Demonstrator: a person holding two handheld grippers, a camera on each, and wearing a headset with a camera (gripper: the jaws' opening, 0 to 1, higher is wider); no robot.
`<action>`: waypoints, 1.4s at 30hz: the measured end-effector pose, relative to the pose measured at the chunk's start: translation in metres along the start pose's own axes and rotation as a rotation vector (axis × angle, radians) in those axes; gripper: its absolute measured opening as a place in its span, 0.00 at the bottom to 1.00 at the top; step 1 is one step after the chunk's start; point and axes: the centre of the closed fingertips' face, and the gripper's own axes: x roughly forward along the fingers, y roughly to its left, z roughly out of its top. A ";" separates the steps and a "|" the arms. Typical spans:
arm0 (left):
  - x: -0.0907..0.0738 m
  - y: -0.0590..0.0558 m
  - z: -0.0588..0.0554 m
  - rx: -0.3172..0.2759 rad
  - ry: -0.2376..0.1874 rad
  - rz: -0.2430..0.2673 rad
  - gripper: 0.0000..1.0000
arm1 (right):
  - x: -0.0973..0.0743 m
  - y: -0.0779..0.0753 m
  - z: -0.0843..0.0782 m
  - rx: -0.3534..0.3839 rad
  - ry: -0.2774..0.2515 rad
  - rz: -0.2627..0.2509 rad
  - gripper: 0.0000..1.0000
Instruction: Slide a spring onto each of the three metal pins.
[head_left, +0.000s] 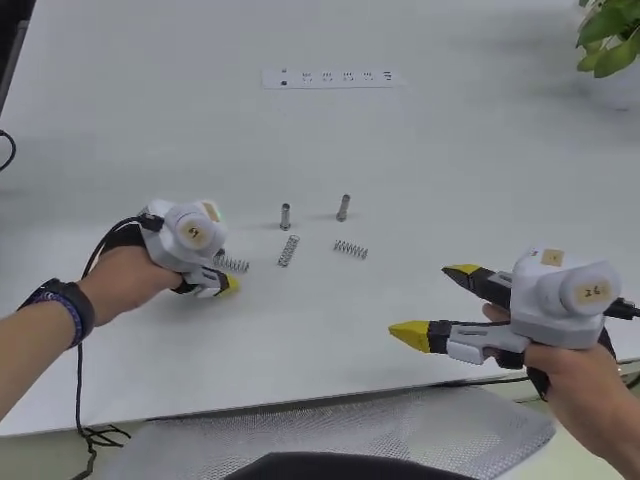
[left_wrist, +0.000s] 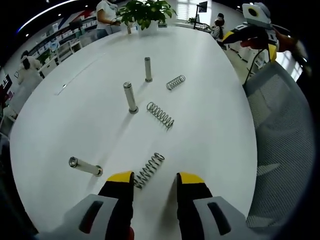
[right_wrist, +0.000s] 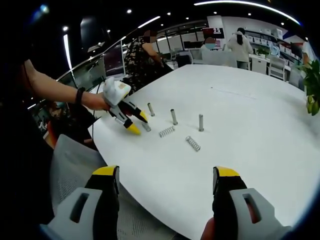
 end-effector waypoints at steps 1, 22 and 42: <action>0.000 0.000 -0.001 0.001 0.003 -0.001 0.27 | 0.000 0.001 0.000 0.000 0.001 0.001 0.76; 0.002 -0.007 -0.007 -0.067 0.007 0.018 0.02 | 0.002 0.003 0.002 -0.004 -0.005 0.005 0.75; -0.029 -0.013 -0.006 -0.089 -0.068 0.073 0.02 | 0.005 0.010 0.003 -0.015 -0.004 0.029 0.74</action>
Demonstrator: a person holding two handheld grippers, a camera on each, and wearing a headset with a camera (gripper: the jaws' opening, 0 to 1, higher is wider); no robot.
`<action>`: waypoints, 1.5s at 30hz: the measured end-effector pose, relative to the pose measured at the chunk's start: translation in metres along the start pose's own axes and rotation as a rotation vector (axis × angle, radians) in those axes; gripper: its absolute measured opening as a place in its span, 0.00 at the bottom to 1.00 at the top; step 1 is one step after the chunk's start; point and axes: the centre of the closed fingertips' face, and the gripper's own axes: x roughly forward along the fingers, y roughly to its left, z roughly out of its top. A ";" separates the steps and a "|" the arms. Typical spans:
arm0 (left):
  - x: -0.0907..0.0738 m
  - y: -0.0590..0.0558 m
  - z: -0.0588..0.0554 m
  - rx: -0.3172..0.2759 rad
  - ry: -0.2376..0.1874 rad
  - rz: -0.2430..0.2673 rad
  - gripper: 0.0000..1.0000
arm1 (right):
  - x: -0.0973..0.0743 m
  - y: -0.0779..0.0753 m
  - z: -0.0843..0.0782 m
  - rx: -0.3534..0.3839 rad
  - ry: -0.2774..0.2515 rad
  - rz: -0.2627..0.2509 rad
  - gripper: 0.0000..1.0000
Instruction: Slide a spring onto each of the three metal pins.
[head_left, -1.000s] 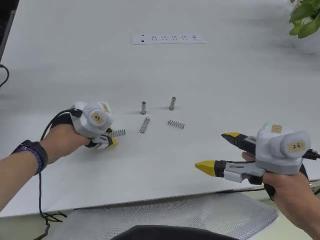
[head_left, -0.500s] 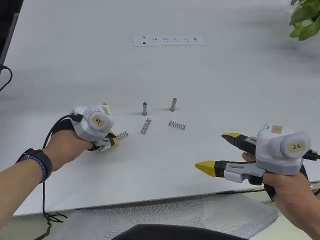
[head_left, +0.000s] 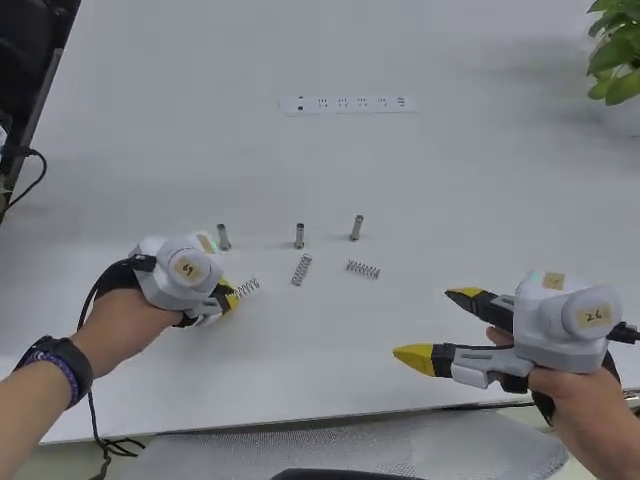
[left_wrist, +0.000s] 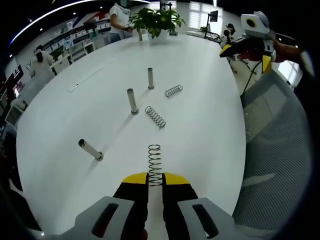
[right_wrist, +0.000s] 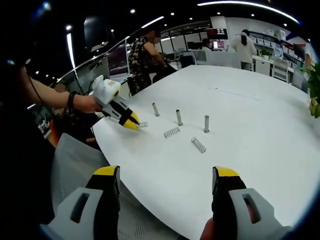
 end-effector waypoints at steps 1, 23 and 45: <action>-0.002 -0.001 0.000 0.000 -0.003 0.002 0.02 | 0.000 0.001 0.000 -0.001 0.002 0.004 0.74; -0.029 -0.015 0.008 -0.035 -0.077 0.039 0.02 | 0.004 0.004 -0.008 -0.006 0.040 0.042 0.75; -0.039 -0.061 0.058 0.044 -0.174 0.004 0.02 | 0.020 0.005 0.009 0.011 0.015 0.096 0.78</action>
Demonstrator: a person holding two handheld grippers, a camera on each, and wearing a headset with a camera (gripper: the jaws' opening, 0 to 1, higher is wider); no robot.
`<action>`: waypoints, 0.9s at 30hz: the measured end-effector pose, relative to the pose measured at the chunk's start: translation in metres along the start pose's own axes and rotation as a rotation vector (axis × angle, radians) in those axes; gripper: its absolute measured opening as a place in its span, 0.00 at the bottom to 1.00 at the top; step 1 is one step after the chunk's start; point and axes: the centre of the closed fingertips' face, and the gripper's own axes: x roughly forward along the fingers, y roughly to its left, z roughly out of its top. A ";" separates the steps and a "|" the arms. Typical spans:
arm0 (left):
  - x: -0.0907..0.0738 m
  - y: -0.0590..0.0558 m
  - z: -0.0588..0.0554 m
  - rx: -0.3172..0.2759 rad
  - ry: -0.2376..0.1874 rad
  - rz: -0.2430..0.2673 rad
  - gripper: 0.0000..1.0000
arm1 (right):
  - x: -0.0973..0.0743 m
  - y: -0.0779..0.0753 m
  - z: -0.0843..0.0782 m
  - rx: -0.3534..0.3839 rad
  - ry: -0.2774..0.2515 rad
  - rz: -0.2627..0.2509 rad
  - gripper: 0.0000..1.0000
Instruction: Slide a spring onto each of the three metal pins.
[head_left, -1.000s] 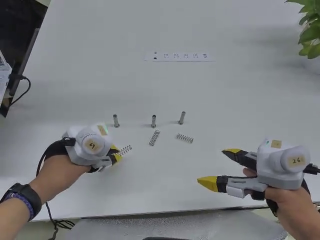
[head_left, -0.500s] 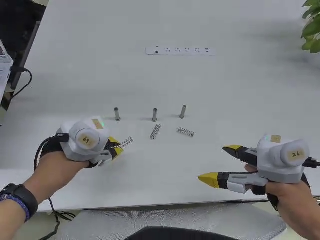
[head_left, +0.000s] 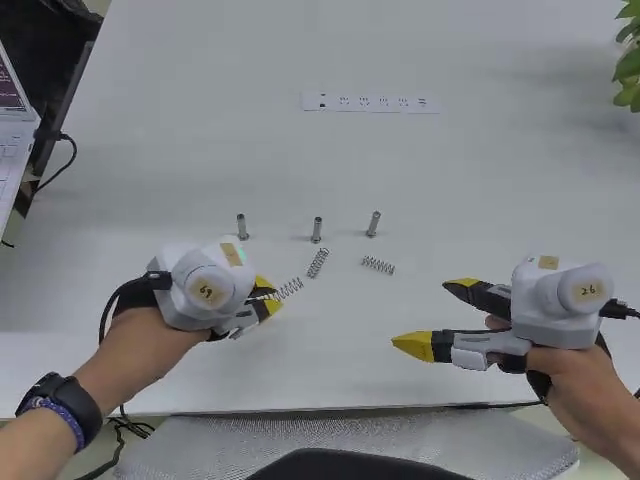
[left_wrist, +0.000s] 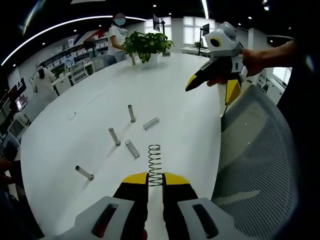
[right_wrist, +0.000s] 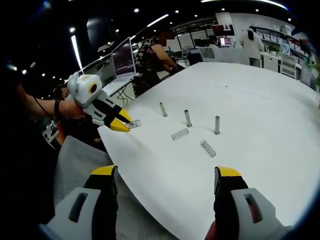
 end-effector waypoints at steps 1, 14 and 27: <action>0.001 -0.002 0.002 0.006 -0.003 -0.002 0.02 | 0.001 0.001 0.002 -0.001 -0.003 0.005 0.78; 0.003 -0.020 0.024 0.065 -0.041 -0.032 0.02 | 0.020 0.026 0.016 -0.011 -0.025 0.110 0.67; 0.006 -0.038 0.041 0.134 -0.060 -0.073 0.02 | 0.033 0.044 0.029 -0.019 -0.052 0.188 0.55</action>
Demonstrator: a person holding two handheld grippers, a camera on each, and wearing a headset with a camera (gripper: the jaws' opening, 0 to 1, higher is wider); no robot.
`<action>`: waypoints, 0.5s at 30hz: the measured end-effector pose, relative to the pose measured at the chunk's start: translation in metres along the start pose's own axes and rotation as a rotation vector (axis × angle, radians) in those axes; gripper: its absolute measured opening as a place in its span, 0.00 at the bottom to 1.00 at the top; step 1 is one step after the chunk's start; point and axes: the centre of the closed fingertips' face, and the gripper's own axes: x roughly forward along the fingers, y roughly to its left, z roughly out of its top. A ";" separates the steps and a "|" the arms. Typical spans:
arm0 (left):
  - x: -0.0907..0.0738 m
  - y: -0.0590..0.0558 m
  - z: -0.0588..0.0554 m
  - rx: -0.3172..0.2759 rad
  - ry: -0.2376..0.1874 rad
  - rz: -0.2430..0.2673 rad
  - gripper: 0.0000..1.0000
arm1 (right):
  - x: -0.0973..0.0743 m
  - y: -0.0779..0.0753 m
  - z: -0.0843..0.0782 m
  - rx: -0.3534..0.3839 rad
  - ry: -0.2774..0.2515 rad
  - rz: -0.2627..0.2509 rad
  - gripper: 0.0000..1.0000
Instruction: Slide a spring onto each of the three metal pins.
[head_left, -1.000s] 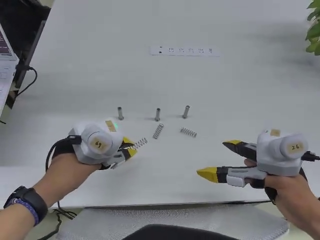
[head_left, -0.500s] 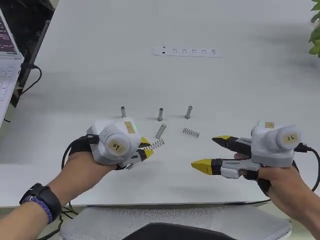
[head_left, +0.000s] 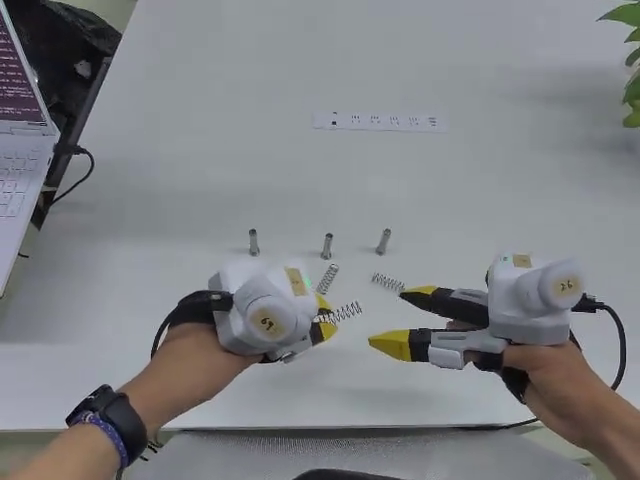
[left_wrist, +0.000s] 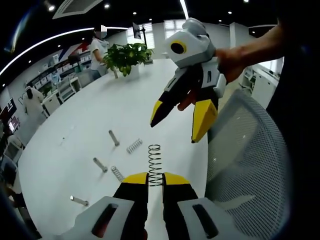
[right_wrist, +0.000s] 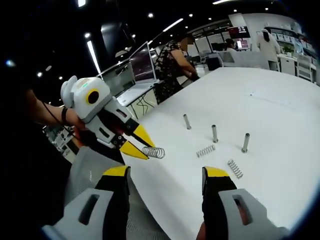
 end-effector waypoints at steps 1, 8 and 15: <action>0.000 -0.001 0.001 0.006 0.000 -0.002 0.02 | 0.001 0.002 0.001 0.001 -0.005 0.007 0.53; 0.001 -0.008 0.009 0.068 0.000 -0.005 0.02 | 0.006 0.007 0.004 0.010 -0.024 0.040 0.43; 0.003 -0.018 0.013 0.105 0.000 -0.022 0.02 | 0.010 0.014 0.004 0.025 -0.030 0.075 0.32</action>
